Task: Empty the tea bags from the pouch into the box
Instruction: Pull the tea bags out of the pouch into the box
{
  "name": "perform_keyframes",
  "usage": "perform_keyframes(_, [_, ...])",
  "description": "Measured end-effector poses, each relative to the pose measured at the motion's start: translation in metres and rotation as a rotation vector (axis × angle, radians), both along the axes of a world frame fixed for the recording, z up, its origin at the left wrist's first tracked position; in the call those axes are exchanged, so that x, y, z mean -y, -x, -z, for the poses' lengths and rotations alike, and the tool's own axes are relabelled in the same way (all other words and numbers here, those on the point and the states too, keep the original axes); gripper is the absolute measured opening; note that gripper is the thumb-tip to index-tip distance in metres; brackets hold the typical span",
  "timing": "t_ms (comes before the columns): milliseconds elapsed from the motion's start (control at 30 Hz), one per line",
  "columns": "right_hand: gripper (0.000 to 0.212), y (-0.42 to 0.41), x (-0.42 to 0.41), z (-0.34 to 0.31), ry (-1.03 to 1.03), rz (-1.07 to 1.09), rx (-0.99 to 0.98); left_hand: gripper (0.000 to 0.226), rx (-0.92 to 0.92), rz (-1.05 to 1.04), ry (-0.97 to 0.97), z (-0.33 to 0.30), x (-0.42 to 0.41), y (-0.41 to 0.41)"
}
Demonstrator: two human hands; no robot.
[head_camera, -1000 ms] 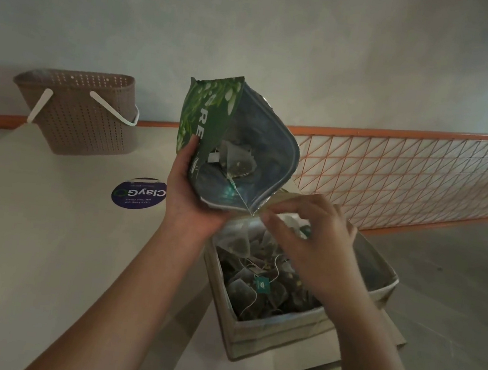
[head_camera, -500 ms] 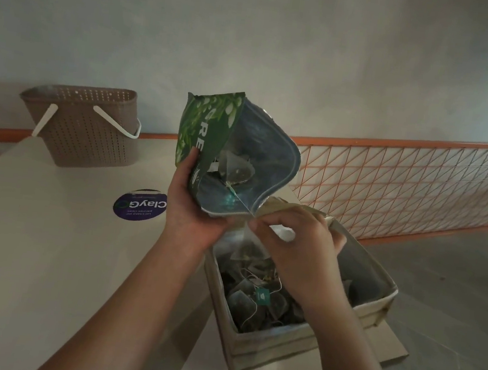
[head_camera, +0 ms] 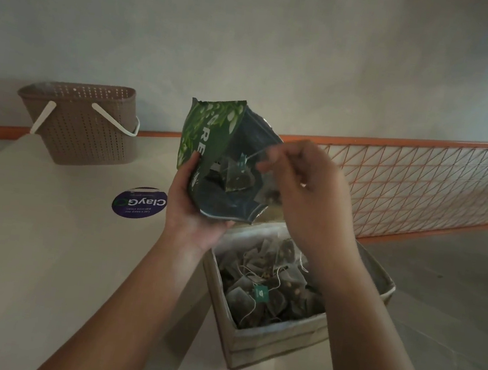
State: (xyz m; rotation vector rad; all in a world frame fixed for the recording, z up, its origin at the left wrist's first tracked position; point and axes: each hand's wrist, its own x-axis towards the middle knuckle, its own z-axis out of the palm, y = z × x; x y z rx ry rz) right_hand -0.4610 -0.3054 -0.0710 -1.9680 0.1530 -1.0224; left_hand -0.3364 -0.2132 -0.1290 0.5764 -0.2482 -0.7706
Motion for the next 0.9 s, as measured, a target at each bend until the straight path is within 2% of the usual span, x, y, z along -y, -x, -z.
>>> perform_keyframes(200, [0.011, -0.001, 0.002, -0.014, -0.098, -0.054, 0.093, 0.066, -0.025, 0.026, 0.046, 0.003, -0.004, -0.008])
perform_keyframes(333, [0.008, 0.011, -0.002, -0.02, -0.167, -0.079, 0.386, 0.069, -0.043, 0.072, 0.072, 0.01, -0.006, -0.017])
perform_keyframes(467, [0.007, 0.018, -0.003, -0.017, -0.216, -0.051, 0.476, 0.068, -0.054, 0.117, 0.102, 0.007, -0.006, -0.018])
perform_keyframes(667, [0.005, 0.028, 0.008, -0.001, -0.336, -0.066, 0.42, 0.066, -0.109, 0.067, 0.119, 0.001, -0.005, -0.01])
perform_keyframes(800, [0.01, 0.035, 0.025, 0.014, -0.295, -0.042, 0.18, 0.056, -0.14, 0.035, 0.129, 0.003, -0.007, -0.009])
perform_keyframes(900, [0.014, 0.041, 0.04, 0.027, -0.292, 0.06, -0.012, 0.056, -0.105, 0.031, 0.117, 0.007, -0.006, -0.009])
